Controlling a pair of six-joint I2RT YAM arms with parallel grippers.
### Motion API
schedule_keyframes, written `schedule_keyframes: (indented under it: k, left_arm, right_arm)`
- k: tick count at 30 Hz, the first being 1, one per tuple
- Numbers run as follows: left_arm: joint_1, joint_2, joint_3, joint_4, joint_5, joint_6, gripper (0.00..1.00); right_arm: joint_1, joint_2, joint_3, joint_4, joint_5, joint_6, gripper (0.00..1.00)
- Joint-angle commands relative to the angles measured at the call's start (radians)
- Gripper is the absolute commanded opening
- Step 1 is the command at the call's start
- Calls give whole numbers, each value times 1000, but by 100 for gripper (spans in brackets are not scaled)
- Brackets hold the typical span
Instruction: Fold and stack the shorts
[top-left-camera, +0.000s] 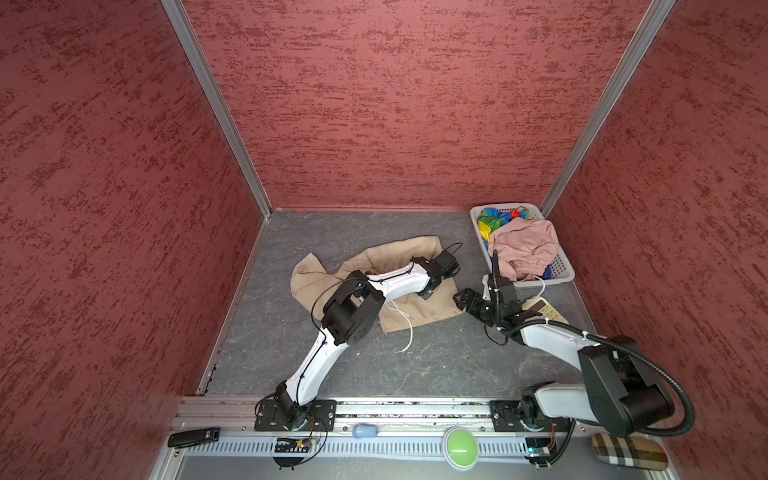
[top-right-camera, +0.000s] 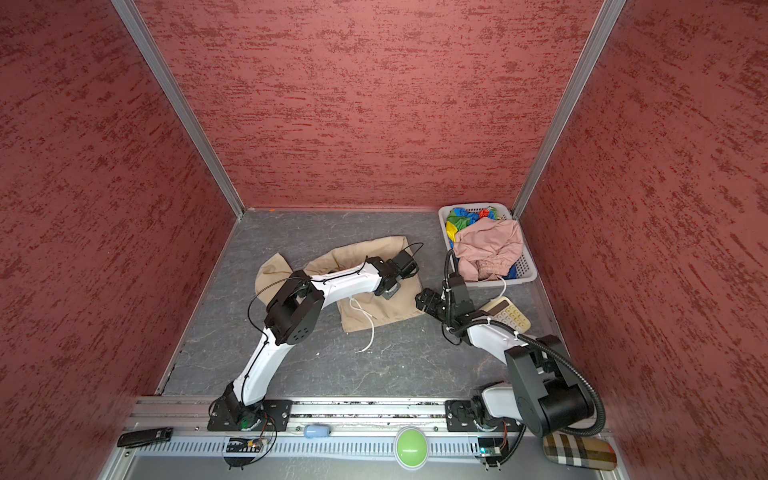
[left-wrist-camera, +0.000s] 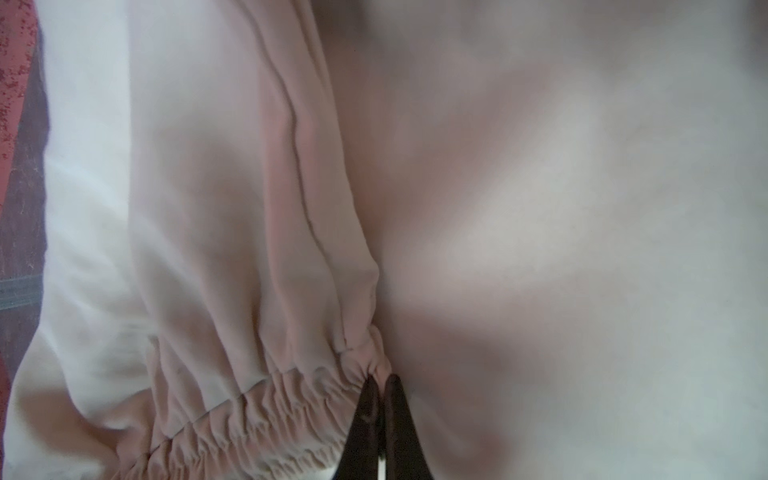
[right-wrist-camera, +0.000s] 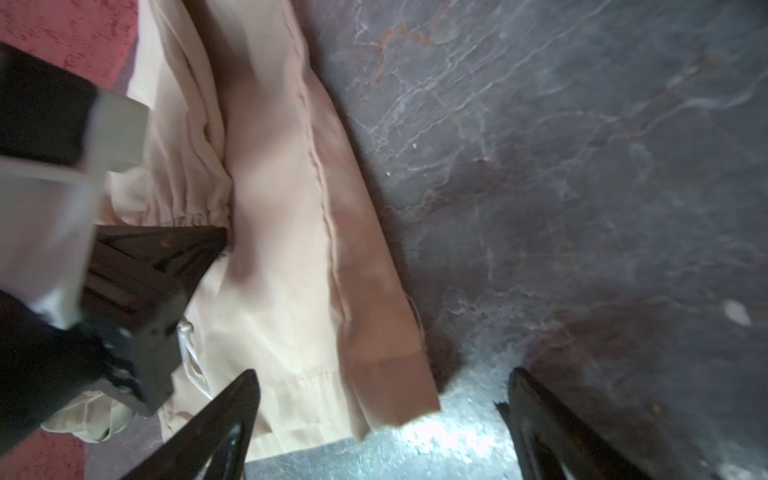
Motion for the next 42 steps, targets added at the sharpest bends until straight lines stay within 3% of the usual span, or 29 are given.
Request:
schedule_keyframes:
  k: [1, 9, 14, 16, 20, 26, 28, 33, 39, 42]
  left_arm:
    - [44, -139, 54, -25, 55, 16, 0]
    - [65, -182, 62, -51, 136, -20, 0]
    - [70, -189, 59, -60, 143, -25, 0]
    - [77, -199, 59, -61, 140, -23, 0]
    - [100, -222, 62, -60, 146, -18, 0]
    - [150, -263, 125, -74, 157, -8, 0]
    - [175, -277, 179, -88, 159, -3, 0]
    - [253, -308, 394, -130, 145, 10, 0]
    - [341, -321, 830, -181, 171, 7, 0]
    - [349, -424, 862, -93, 178, 23, 0]
  right_arm:
    - [2, 5, 68, -89, 62, -100, 88]
    - [67, 110, 223, -158, 115, -213, 78]
    - [98, 270, 357, -265, 208, -281, 67]
    - [111, 301, 380, -300, 264, -293, 60]
    - [122, 313, 372, -298, 260, -293, 45]
    - [126, 310, 405, -317, 238, -304, 3]
    - [126, 279, 457, -365, 261, -322, 0]
    - [81, 142, 726, -519, 265, -377, 0]
    - [-30, 79, 1232, -681, 278, -450, 0]
    - [-46, 96, 1518, -763, 286, -515, 0]
